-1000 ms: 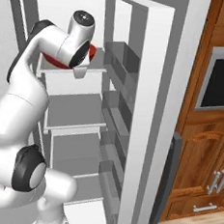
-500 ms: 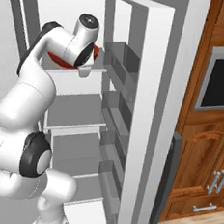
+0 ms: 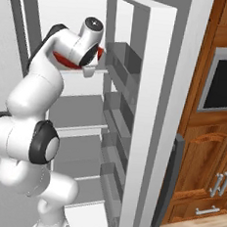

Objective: Place one of the steaks on the plate and the other in the bowl. Then place the bowl in the fridge.

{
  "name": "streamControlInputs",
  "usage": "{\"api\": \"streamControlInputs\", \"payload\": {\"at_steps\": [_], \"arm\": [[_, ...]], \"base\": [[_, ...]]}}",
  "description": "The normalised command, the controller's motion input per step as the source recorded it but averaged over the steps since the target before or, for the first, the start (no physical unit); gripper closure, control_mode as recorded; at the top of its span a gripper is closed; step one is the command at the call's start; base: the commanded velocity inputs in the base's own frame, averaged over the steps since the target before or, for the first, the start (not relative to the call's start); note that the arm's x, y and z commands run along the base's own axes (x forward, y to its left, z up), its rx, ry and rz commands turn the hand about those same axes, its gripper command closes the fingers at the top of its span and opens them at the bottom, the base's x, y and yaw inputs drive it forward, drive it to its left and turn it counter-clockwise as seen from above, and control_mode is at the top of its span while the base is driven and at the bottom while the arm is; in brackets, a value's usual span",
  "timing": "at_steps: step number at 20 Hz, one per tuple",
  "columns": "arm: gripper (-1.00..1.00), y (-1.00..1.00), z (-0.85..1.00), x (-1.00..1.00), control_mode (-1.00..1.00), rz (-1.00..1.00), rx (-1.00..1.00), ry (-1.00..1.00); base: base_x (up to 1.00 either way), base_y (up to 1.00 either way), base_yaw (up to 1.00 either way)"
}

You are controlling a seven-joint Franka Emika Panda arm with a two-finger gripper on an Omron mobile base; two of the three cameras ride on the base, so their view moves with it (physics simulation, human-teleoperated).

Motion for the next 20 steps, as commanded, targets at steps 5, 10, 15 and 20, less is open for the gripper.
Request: {"api": "streamControlInputs", "payload": {"at_steps": [5,10,15,20], "arm": [[1.00,0.05,-0.01,0.40,-1.00,0.00,0.00,0.00],[1.00,0.12,0.00,0.43,-1.00,0.00,0.00,0.00],[1.00,0.16,-0.03,0.44,-1.00,0.00,0.00,0.01],[1.00,0.12,-0.09,0.45,-1.00,0.00,0.00,0.00]], "base": [[0.00,0.00,0.00],[0.00,0.00,0.00],[0.00,0.00,0.00],[0.00,0.00,0.00]]}}
